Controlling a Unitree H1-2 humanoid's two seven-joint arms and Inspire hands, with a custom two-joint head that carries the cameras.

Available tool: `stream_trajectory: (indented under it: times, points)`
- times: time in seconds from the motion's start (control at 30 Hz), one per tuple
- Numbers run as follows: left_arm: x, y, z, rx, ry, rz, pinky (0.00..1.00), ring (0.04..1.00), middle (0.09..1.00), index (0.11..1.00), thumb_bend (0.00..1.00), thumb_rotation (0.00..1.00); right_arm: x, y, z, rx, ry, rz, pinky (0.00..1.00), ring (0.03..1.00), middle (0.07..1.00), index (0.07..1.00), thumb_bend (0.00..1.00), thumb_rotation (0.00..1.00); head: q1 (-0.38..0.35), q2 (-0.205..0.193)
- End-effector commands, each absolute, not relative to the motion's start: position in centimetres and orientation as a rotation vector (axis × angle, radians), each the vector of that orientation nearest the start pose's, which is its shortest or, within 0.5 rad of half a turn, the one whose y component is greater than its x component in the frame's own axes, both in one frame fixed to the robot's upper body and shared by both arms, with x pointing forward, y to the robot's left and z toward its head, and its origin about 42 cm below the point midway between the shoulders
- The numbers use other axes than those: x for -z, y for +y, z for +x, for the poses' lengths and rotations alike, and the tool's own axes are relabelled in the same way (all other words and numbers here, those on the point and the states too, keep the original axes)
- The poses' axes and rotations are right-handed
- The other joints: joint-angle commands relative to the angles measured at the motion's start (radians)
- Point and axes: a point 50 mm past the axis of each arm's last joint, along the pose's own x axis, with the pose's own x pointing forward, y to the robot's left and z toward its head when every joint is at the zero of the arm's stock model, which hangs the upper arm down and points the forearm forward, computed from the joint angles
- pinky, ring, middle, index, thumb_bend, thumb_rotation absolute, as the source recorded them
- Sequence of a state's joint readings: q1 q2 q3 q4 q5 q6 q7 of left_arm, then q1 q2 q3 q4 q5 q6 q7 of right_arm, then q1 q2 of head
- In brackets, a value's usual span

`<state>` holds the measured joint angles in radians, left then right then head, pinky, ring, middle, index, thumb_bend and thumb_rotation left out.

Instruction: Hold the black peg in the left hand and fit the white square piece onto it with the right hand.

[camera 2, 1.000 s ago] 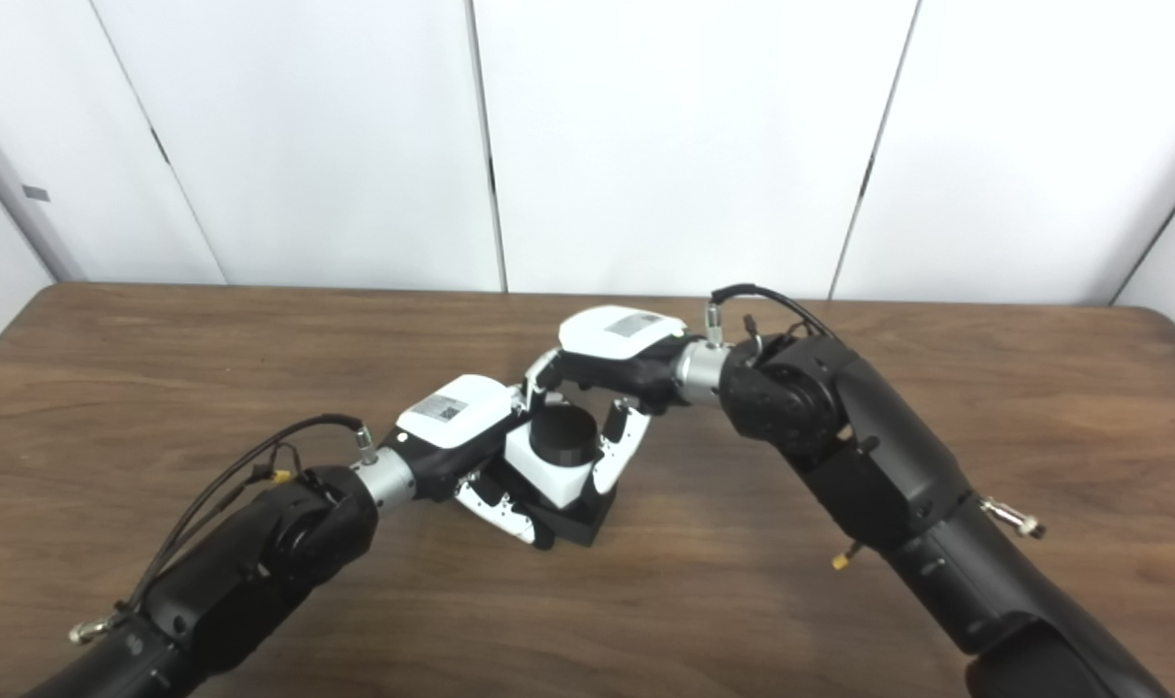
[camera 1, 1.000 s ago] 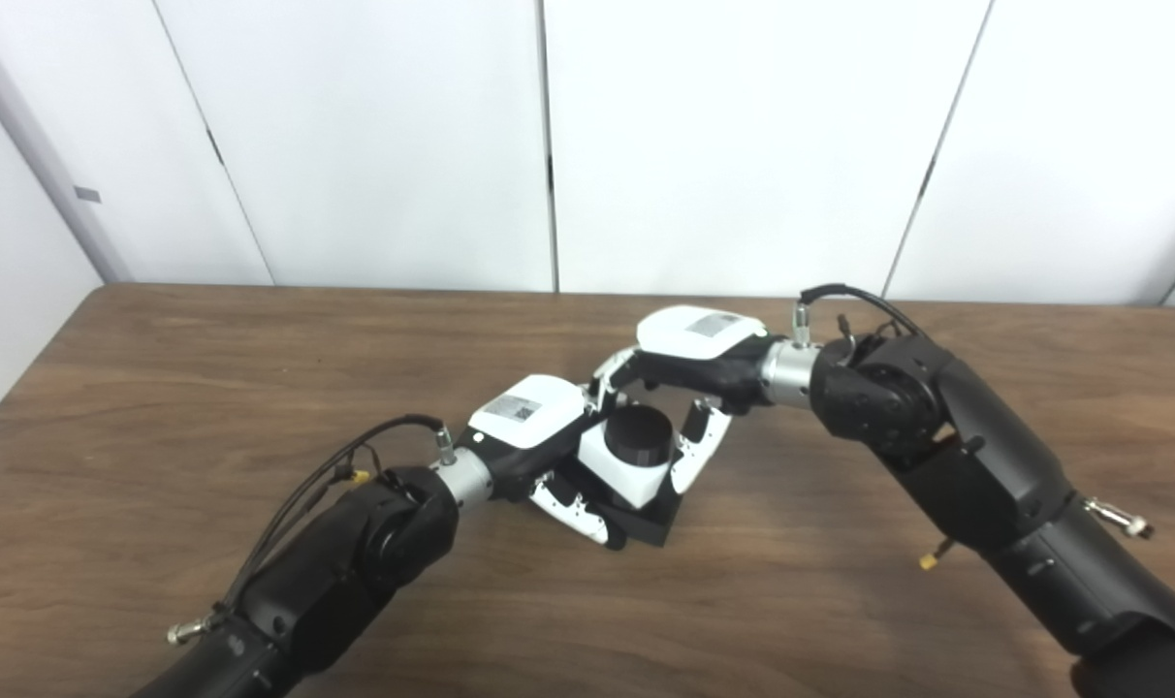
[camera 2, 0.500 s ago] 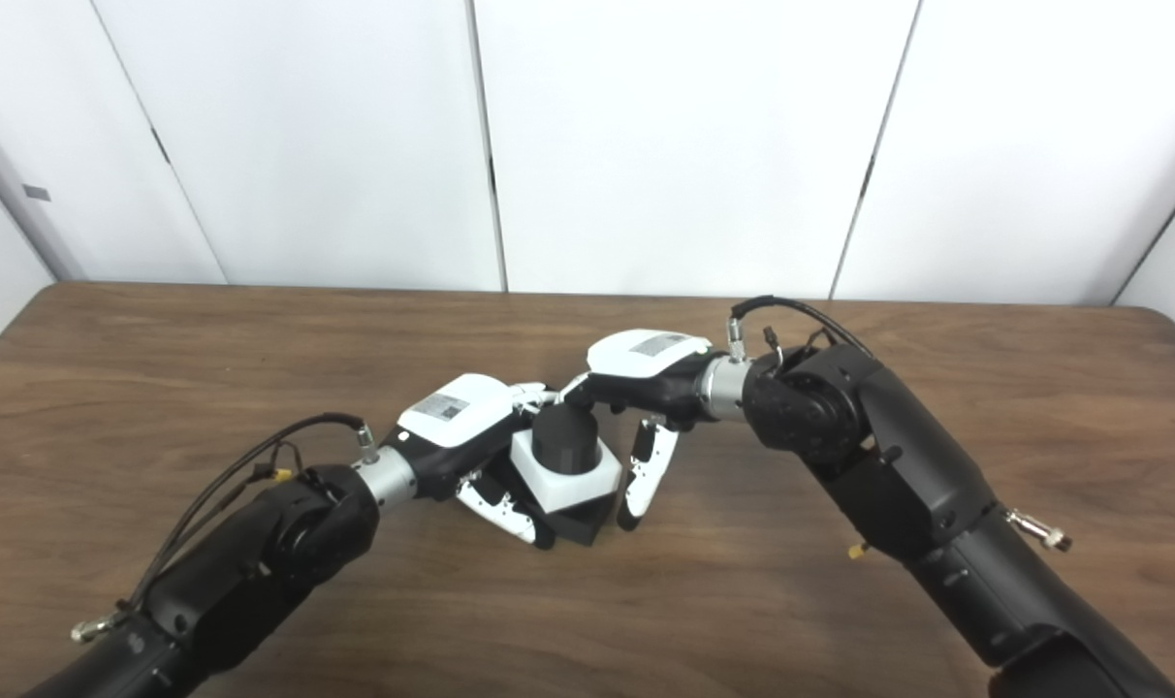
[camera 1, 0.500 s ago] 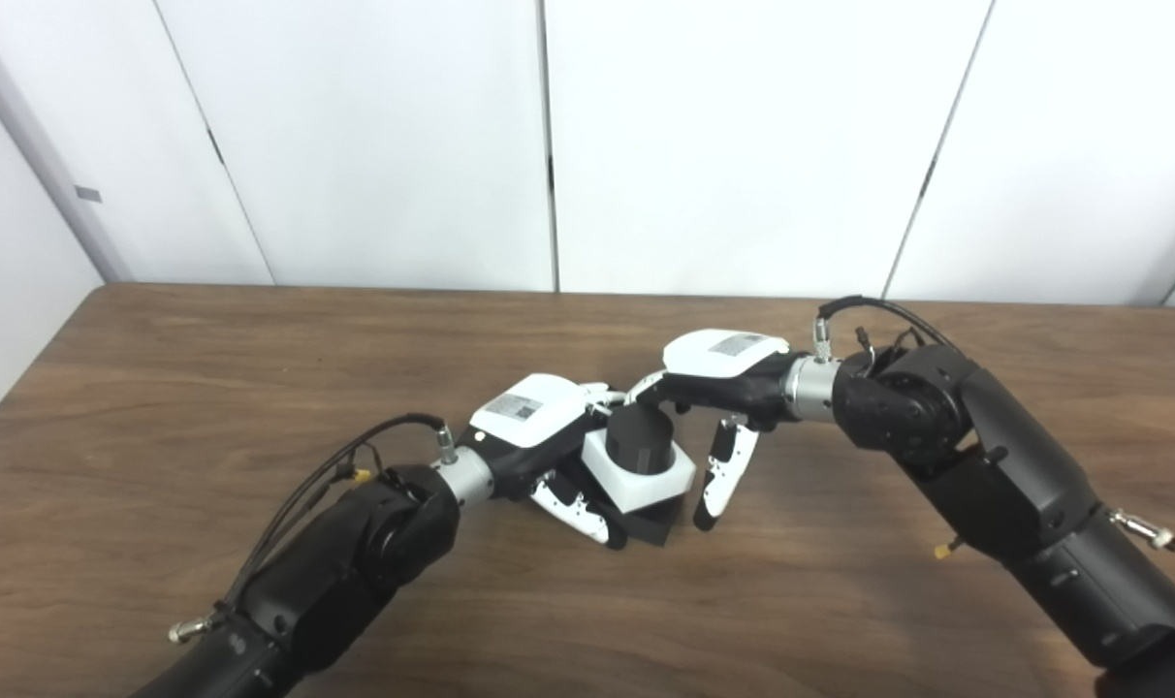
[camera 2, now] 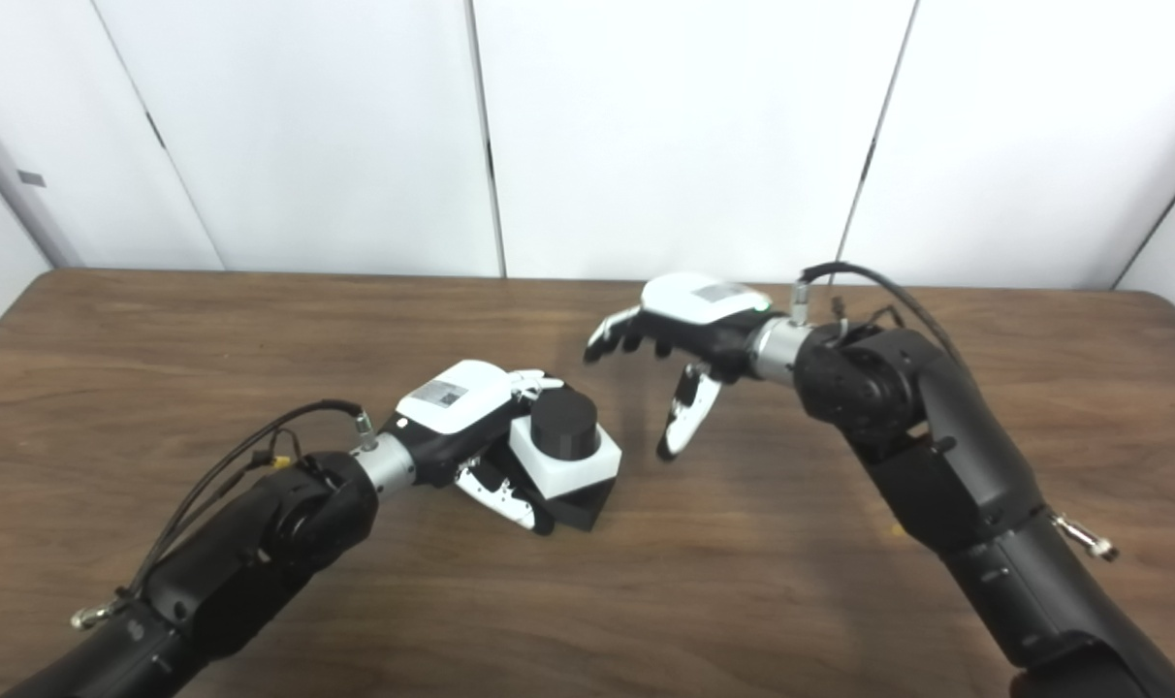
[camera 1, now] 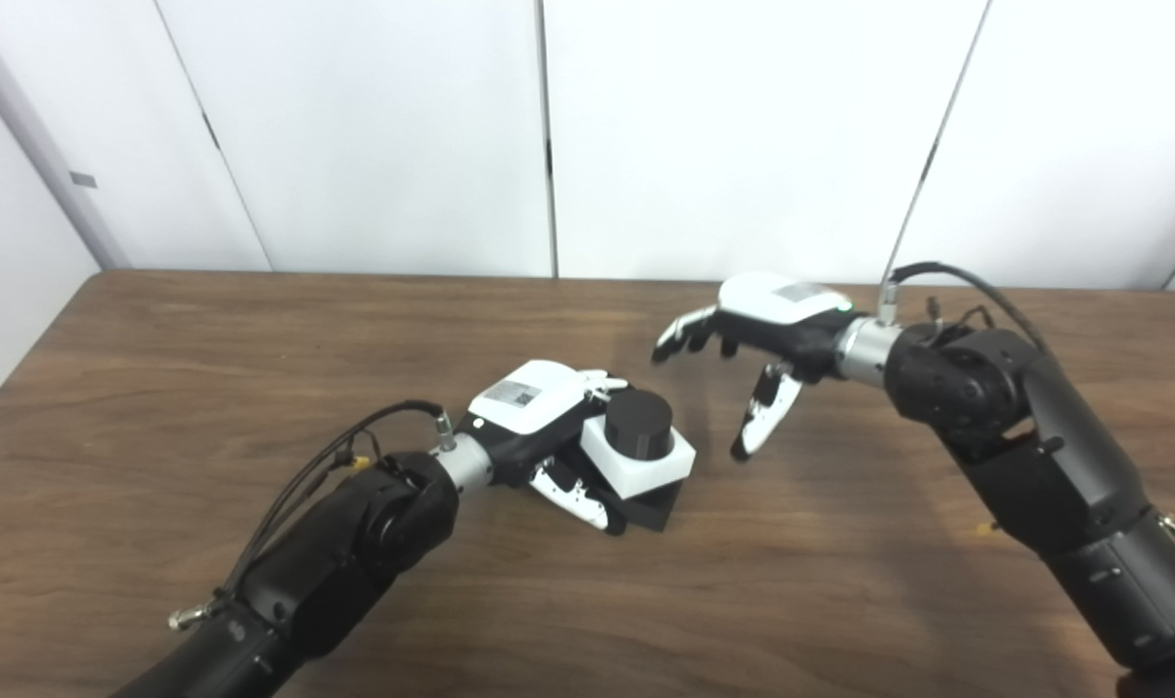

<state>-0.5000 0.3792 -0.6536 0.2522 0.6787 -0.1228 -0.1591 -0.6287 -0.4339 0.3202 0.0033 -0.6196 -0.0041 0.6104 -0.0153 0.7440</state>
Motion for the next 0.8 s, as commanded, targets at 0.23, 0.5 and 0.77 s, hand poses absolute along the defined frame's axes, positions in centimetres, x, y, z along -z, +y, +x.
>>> stream_trajectory:
  times: [0.23,0.5,0.77]
  points:
    - [-9.5,16.3,36.6,0.913,-0.16,1.371,0.87,0.929,0.904,0.656,0.82,0.2,-30.6,-23.6,42.7,-0.489,-0.361,-1.241,0.62,0.739,0.796,0.753,0.77,0.05,-0.017,0.0]
    - [-9.4,16.8,36.8,0.896,-0.11,1.394,0.88,0.929,0.915,0.758,0.86,0.29,-30.1,-25.2,42.4,-0.329,-0.369,-1.135,0.6,0.717,0.764,0.735,0.8,0.03,-0.04,-0.004]
    - [-9.4,17.6,36.8,0.875,-0.108,1.393,0.87,0.916,0.908,0.772,0.86,0.29,-29.4,-25.3,41.8,-0.301,-0.361,-1.121,0.61,0.726,0.764,0.733,0.77,0.03,-0.087,-0.01]
